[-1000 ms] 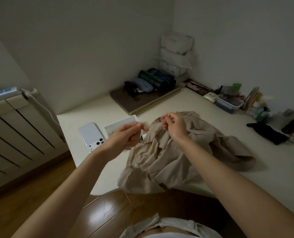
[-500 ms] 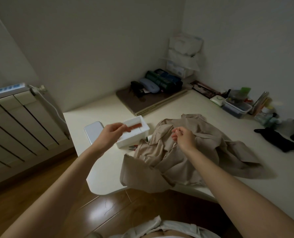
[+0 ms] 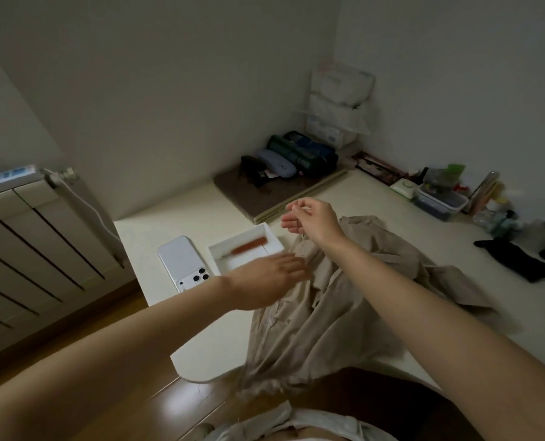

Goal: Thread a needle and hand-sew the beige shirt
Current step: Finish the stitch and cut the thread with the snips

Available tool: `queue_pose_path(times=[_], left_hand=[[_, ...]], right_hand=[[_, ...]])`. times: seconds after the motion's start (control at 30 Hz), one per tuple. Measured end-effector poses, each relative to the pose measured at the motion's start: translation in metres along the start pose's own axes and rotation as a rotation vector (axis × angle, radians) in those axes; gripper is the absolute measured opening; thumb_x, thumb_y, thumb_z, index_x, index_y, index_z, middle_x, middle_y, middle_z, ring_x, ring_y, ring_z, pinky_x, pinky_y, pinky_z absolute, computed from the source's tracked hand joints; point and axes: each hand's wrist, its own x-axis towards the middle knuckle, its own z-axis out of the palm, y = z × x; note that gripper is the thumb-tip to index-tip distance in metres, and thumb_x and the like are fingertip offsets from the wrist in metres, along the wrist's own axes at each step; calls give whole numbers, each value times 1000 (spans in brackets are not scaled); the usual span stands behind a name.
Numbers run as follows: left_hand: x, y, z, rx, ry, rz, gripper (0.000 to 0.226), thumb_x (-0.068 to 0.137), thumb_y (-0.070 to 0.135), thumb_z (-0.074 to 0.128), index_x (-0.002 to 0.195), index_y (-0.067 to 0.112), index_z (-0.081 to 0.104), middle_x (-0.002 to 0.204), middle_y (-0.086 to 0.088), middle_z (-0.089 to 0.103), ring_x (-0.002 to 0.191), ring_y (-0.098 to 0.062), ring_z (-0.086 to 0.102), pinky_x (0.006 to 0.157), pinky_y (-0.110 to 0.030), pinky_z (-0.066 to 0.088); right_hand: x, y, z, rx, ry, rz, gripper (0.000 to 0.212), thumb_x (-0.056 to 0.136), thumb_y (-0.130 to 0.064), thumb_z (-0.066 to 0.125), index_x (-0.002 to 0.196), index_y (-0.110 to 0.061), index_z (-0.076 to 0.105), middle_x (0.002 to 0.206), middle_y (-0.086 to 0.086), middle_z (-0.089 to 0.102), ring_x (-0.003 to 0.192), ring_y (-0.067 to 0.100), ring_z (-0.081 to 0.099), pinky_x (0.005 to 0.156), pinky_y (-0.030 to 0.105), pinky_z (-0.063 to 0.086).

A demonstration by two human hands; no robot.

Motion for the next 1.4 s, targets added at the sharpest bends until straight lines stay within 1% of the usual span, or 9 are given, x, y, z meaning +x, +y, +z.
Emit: queue_pose_path(times=[0.07,0.17,0.3,0.5,0.7,0.8,0.9,1.2,1.4], left_hand=[[-3,-17,18,224,-239,-10,49,102,26,32,149,13,28,154,-7,31,145,-20,21,117,-32,-2],[-21,-41,27,506,-431,-51,49,101,39,29,140,15,44,134,-5,56,128,-22,49,115,-36,19],[-29,-51,3,81,-688,-217,44,101,43,37,111,10,64,107,-4,68,95,-18,63,86,-27,47],[-24,-91,-53,-662,-422,-391,23,92,28,61,72,20,68,68,5,56,57,0,44,61,-16,35],[-10,-121,-76,-1192,266,-437,25,85,31,60,69,12,63,62,7,62,53,1,45,58,-12,35],[-1,-127,-69,-1419,434,-476,27,87,31,57,71,9,61,54,0,52,47,-3,45,65,-19,38],[3,-130,-61,-1649,510,-541,24,85,32,53,74,12,60,43,9,33,38,-3,28,43,-14,32],[-2,-139,-45,-1673,521,-647,18,93,26,48,92,14,62,44,13,26,36,1,19,33,-12,16],[-9,-138,-45,-1472,449,-560,22,90,23,52,83,19,72,46,13,30,41,-2,21,39,-13,18]], right_hand=[[8,-5,0,10,5,0,17,100,-10,43,94,-8,58,79,3,67,72,15,68,71,27,57],[17,-5,-4,19,49,18,18,100,-9,41,95,-7,58,78,4,66,69,13,65,65,22,54],[26,2,-12,-65,152,49,20,100,-10,41,98,-8,60,81,4,65,66,8,59,59,16,47],[40,13,-12,-101,264,88,23,100,-9,39,100,-6,62,76,0,62,64,5,54,58,15,45],[41,13,-1,-97,255,87,22,101,-13,40,96,-12,62,79,2,65,65,7,54,59,18,44],[35,8,7,-117,209,52,24,102,-19,39,92,-20,60,78,0,63,62,6,50,57,18,39],[26,4,16,-150,127,11,26,103,-18,35,101,-17,61,75,-3,56,54,-1,45,53,14,34],[4,-1,46,-252,-147,-123,17,101,-15,39,106,-28,49,70,-9,59,68,5,53,70,16,42],[17,-3,54,-128,-113,72,36,101,-6,35,78,-25,56,66,-4,49,57,5,43,58,16,34]])
